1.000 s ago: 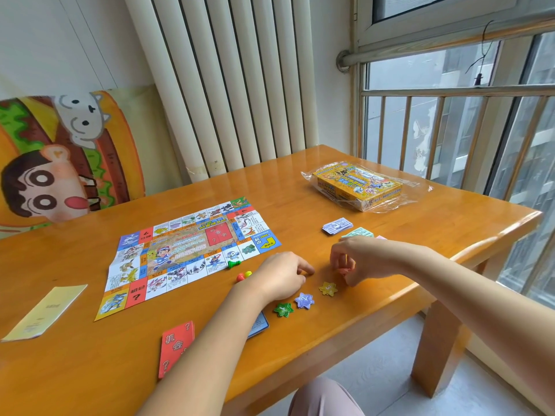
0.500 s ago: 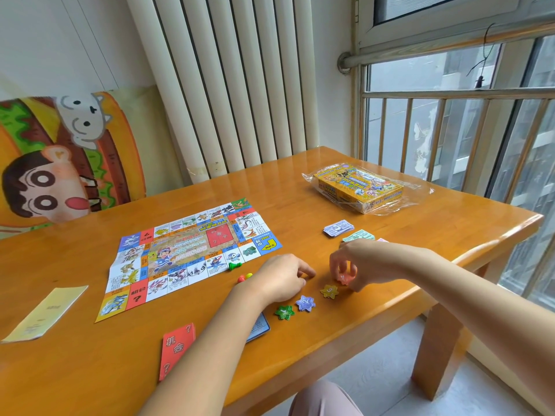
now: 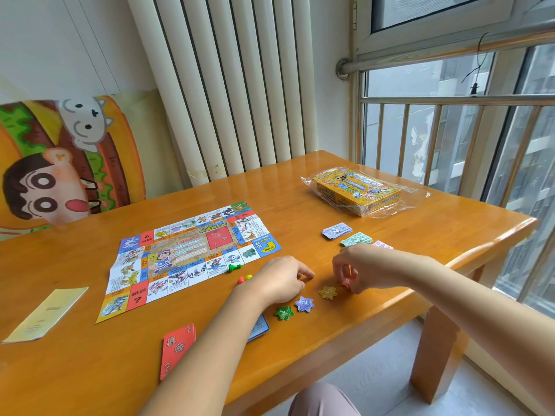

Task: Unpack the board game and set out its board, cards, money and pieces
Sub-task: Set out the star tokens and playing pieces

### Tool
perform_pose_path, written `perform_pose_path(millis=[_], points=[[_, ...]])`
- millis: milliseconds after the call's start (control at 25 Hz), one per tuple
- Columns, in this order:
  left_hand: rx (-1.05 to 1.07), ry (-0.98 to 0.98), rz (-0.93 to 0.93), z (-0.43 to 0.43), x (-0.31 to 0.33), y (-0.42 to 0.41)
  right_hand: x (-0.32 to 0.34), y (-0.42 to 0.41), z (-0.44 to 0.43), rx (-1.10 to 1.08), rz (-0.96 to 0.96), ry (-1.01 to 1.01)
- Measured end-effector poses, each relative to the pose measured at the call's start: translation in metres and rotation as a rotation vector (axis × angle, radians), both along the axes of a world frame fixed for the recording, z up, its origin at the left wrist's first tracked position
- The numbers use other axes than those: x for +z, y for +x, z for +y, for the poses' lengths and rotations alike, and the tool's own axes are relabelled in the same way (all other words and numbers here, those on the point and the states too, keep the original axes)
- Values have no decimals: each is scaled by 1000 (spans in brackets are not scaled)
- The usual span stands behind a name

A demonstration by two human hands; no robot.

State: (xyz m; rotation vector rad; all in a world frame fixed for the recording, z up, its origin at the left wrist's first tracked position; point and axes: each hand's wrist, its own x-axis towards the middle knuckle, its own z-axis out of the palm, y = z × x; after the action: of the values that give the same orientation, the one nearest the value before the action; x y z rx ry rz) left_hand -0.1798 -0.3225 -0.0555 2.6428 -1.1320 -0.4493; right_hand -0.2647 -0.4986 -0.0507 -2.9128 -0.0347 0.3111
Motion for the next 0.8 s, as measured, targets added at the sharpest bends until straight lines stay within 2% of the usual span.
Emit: perform_pose_path(millis=[320, 440, 560, 800], points=[[-11, 5, 25, 0, -1, 3, 5, 0, 1, 19, 41, -57], [18, -117, 84, 12, 3, 7, 8, 1, 0, 24, 58, -72], [129, -254, 35, 38, 9, 21, 14, 6, -1, 21, 17, -66], [231, -186, -26, 83, 5, 36, 16, 20, 29, 195, -9, 43]])
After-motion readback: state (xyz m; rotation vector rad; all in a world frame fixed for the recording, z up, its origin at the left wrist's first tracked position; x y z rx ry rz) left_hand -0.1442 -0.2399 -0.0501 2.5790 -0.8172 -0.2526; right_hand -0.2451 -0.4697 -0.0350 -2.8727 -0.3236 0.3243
